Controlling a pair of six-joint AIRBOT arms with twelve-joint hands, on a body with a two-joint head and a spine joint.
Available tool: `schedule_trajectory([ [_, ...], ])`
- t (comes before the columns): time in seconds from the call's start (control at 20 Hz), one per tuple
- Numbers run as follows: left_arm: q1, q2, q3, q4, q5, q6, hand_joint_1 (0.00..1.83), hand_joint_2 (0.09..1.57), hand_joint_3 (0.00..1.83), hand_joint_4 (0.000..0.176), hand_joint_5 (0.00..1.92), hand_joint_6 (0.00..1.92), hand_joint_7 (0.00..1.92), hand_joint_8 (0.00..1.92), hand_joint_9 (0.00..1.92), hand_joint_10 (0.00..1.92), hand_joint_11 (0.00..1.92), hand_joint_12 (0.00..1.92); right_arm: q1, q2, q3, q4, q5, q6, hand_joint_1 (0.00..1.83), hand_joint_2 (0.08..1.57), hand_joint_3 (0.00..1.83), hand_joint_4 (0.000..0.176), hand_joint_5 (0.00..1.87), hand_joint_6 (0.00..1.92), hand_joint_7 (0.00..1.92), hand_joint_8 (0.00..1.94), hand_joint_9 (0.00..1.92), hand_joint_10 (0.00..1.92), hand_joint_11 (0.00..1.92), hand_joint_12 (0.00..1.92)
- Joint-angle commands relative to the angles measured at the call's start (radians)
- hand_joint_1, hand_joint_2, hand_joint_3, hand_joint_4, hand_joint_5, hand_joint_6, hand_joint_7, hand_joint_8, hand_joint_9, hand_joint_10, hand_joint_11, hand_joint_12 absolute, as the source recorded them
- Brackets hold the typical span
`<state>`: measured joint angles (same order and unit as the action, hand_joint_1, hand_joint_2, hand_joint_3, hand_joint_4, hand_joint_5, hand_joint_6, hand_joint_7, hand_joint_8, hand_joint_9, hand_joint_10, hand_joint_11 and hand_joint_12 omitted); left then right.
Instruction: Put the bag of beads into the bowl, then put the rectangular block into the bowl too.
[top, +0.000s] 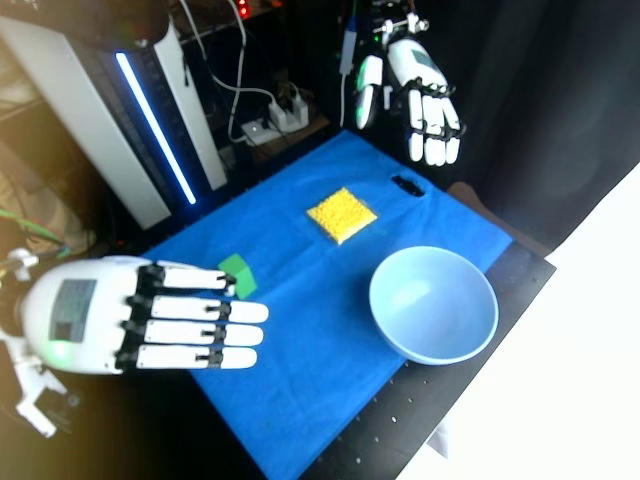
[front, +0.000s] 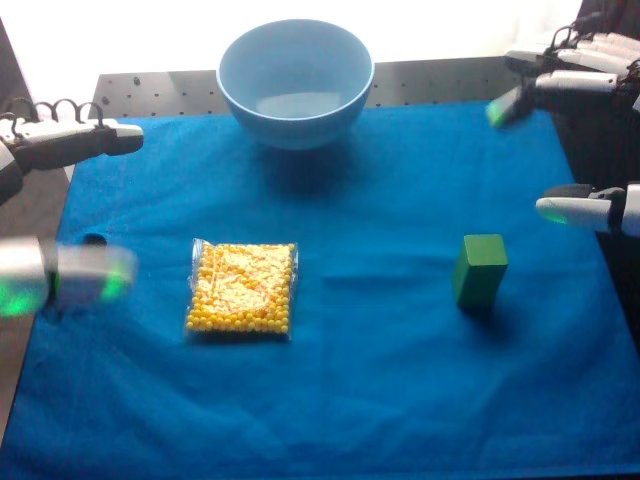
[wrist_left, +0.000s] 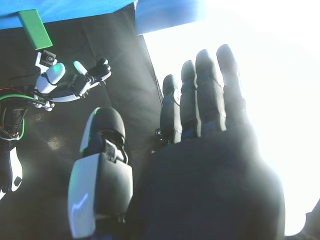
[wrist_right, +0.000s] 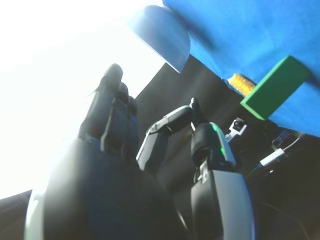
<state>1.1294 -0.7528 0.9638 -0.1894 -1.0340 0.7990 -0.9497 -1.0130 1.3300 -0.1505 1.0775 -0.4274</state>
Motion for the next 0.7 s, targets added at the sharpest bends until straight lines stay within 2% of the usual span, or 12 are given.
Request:
schedule_trajectory([
  [0.0,-0.013,0.0,0.003,-0.005,-0.107,-0.005,0.99,0.94,0.0,0.028,0.31,0.0,0.21,0.0,0.16,0.01,0.0,0.5,0.011,-0.003,0.002,0.036,0.113,0.002,0.81,1.09,0.01,0.086,0.28,0.0,0.2,0.0,0.12,0.01,0.04,0.17],
  [0.05,-0.022,-0.001,0.004,0.008,-0.092,-0.005,0.99,0.94,0.0,0.029,0.31,0.0,0.2,0.0,0.15,0.0,0.0,0.47,0.011,-0.005,0.003,0.036,0.112,0.002,0.81,1.09,0.0,0.086,0.28,0.0,0.2,0.0,0.12,0.01,0.04,0.17],
  [0.1,-0.037,-0.003,0.005,0.026,-0.07,-0.006,0.96,0.93,0.0,0.038,0.32,0.0,0.2,0.0,0.13,0.0,0.0,0.39,0.011,-0.007,0.005,0.036,0.11,0.002,0.83,1.09,0.0,0.071,0.29,0.0,0.2,0.0,0.14,0.01,0.08,0.19],
  [0.15,-0.064,-0.015,0.011,0.057,-0.03,-0.006,0.98,0.93,0.0,0.028,0.33,0.0,0.2,0.0,0.14,0.01,0.0,0.42,0.011,-0.01,0.008,0.036,0.106,0.002,0.83,1.08,0.0,0.069,0.29,0.0,0.19,0.0,0.13,0.01,0.09,0.19],
  [0.2,-0.088,-0.027,0.018,0.082,0.007,-0.007,0.99,0.93,0.0,0.035,0.33,0.0,0.19,0.0,0.17,0.01,0.0,0.5,0.011,-0.011,0.009,0.036,0.104,0.002,0.83,1.08,0.0,0.077,0.29,0.0,0.18,0.0,0.13,0.0,0.09,0.19],
  [0.3,-0.174,-0.078,0.058,0.169,0.135,-0.027,1.0,0.92,0.0,0.034,0.35,0.01,0.21,0.01,0.19,0.01,0.0,0.54,0.011,-0.012,0.009,0.036,0.1,0.002,0.8,1.07,0.0,0.079,0.3,0.01,0.18,0.0,0.14,0.01,0.1,0.19],
  [0.4,-0.233,-0.113,0.087,0.236,0.219,-0.047,1.04,0.91,0.0,0.059,0.36,0.0,0.24,0.0,0.22,0.01,0.0,0.63,0.011,-0.012,0.009,0.036,0.099,0.002,0.76,1.08,0.0,0.081,0.3,0.0,0.17,0.0,0.13,0.0,0.08,0.18],
  [0.45,-0.246,-0.119,0.092,0.252,0.239,-0.048,1.04,0.9,0.0,0.079,0.34,0.0,0.24,0.0,0.24,0.01,0.0,0.66,0.011,-0.012,0.009,0.036,0.099,0.002,0.78,1.08,0.0,0.078,0.29,0.0,0.16,0.0,0.12,0.0,0.07,0.18],
  [0.5,-0.263,-0.128,0.098,0.278,0.268,-0.05,1.06,0.89,0.0,0.059,0.35,0.0,0.26,0.0,0.25,0.01,0.0,0.71,0.011,-0.012,0.012,0.035,0.099,0.002,0.82,1.07,0.0,0.098,0.3,0.0,0.14,0.0,0.08,0.0,0.04,0.16],
  [0.55,-0.279,-0.138,0.106,0.304,0.295,-0.062,1.02,0.86,0.0,0.056,0.36,0.0,0.28,0.0,0.28,0.01,0.0,0.82,0.011,-0.012,0.014,0.035,0.099,0.002,0.84,1.06,0.0,0.096,0.31,0.0,0.14,0.0,0.08,0.0,0.02,0.16],
  [0.65,-0.307,-0.169,0.138,0.372,0.345,-0.117,0.94,0.85,0.0,0.067,0.36,0.0,0.3,0.0,0.35,0.01,0.0,1.02,0.011,-0.013,0.014,0.033,0.099,0.002,0.85,1.06,0.0,0.107,0.3,0.0,0.14,0.0,0.08,0.0,0.01,0.16],
])
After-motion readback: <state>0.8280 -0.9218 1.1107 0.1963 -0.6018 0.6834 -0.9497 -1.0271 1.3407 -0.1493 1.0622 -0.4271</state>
